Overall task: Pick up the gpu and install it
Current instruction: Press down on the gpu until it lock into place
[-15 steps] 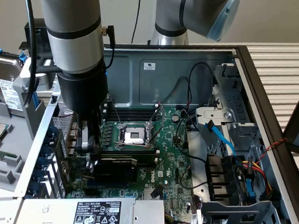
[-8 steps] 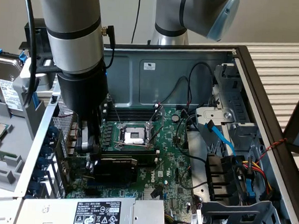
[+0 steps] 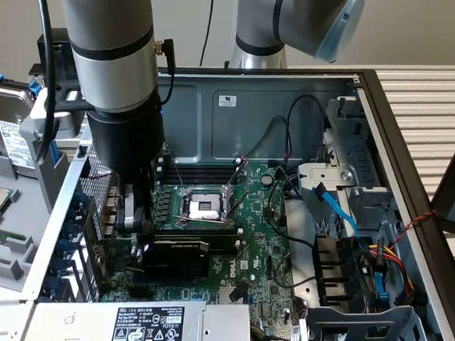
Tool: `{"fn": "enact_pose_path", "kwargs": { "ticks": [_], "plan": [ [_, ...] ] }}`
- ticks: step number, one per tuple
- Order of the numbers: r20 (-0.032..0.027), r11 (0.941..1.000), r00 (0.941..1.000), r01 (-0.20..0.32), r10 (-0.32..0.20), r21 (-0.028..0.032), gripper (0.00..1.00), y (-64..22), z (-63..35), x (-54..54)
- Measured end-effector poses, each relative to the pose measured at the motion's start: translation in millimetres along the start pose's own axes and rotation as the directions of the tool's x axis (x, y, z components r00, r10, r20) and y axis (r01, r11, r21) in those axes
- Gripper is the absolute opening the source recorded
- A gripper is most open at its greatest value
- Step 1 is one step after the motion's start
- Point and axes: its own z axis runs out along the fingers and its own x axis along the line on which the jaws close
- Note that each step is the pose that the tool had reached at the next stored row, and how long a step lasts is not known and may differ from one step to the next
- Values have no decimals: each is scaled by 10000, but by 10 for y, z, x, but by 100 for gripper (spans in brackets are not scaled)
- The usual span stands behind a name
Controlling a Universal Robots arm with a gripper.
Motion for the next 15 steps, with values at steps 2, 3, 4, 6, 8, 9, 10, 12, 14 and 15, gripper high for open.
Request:
{"fn": "enact_pose_path", "kwargs": {
  "ticks": [2, 3, 4, 6, 8, 9, 10, 12, 14, 15],
  "plan": [
    [11, 10000, 10000, -1, 1, 0, 11, -1, -14, 3],
    [16, 10000, 10000, -1, 1, -4, 11, -1, -29, 5],
    [29, 10000, 10000, 0, 0, -4, 11, -2, -45, 7],
    [49, 10000, 10000, -1, 1, -7, 11, -2, -71, 9],
    [65, 10000, 10000, -2, 2, -11, 11, -3, -98, 11],
    [71, 10000, 10000, -1, 1, -13, 11, -4, -113, 12],
    [78, 10000, 10000, -2, 2, -15, 11, -5, -127, 14],
    [88, 10000, 10000, -1, 1, -18, 11, -15, -157, 17],
    [97, 10000, 10000, -3, 3, -24, 11, -30, -191, 21],
    [102, 10000, 9999, -2, 2, -27, 11, -39, -207, 23]
  ]
}}
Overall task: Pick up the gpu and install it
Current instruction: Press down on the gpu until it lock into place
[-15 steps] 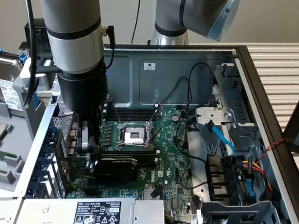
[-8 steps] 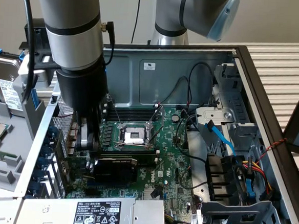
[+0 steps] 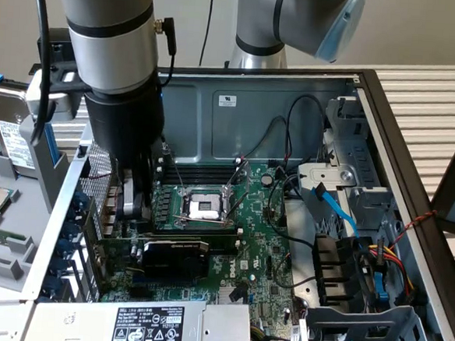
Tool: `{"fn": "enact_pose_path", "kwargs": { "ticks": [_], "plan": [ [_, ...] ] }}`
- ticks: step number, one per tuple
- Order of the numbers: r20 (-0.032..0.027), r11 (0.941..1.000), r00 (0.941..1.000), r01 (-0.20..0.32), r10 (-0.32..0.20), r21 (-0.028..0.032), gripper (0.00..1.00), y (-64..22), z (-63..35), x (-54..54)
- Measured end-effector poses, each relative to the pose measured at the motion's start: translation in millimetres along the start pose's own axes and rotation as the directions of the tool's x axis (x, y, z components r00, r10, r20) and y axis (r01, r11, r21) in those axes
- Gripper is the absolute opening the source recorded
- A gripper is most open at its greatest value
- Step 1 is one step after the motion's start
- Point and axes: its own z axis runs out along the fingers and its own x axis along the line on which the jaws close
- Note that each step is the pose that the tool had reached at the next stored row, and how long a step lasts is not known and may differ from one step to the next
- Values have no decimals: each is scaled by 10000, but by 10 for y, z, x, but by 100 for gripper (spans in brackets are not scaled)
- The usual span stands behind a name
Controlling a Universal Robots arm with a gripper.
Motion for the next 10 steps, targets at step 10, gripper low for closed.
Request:
{"fn": "enact_pose_path", "kwargs": {
  "ticks": [10],
  "plan": [
    [58, 10000, 10000, -3, 3, -22, 11, -75, -117, 7]
  ]
}}
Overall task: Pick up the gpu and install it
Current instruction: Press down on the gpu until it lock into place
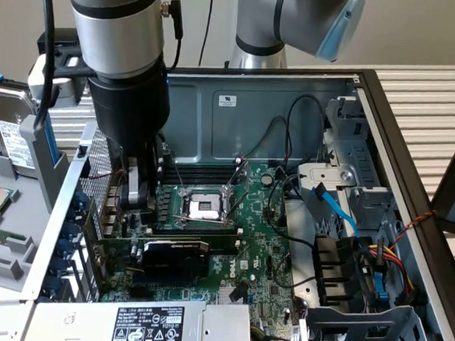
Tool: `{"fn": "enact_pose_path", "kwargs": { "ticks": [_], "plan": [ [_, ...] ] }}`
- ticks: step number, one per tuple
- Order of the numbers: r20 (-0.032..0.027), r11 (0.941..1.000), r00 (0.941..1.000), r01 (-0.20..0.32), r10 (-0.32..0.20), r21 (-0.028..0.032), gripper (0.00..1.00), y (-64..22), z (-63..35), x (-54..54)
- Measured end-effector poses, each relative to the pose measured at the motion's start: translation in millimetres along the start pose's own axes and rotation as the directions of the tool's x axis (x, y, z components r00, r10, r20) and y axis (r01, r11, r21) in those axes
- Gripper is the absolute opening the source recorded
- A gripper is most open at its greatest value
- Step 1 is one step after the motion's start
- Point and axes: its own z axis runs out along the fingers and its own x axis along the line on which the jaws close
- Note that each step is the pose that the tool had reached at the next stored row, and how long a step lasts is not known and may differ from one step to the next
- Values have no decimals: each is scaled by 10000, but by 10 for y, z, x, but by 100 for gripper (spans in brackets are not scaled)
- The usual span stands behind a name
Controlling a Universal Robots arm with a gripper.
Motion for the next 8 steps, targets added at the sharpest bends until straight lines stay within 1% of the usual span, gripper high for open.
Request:
{"fn": "enact_pose_path", "kwargs": {
  "ticks": [3, 8],
  "plan": [
    [12, 10000, 10000, -4, 4, -4, 11, -9, 0, 3],
    [10, 10000, 10000, -12, 12, -6, 11, -9, -1, 4]
  ]
}}
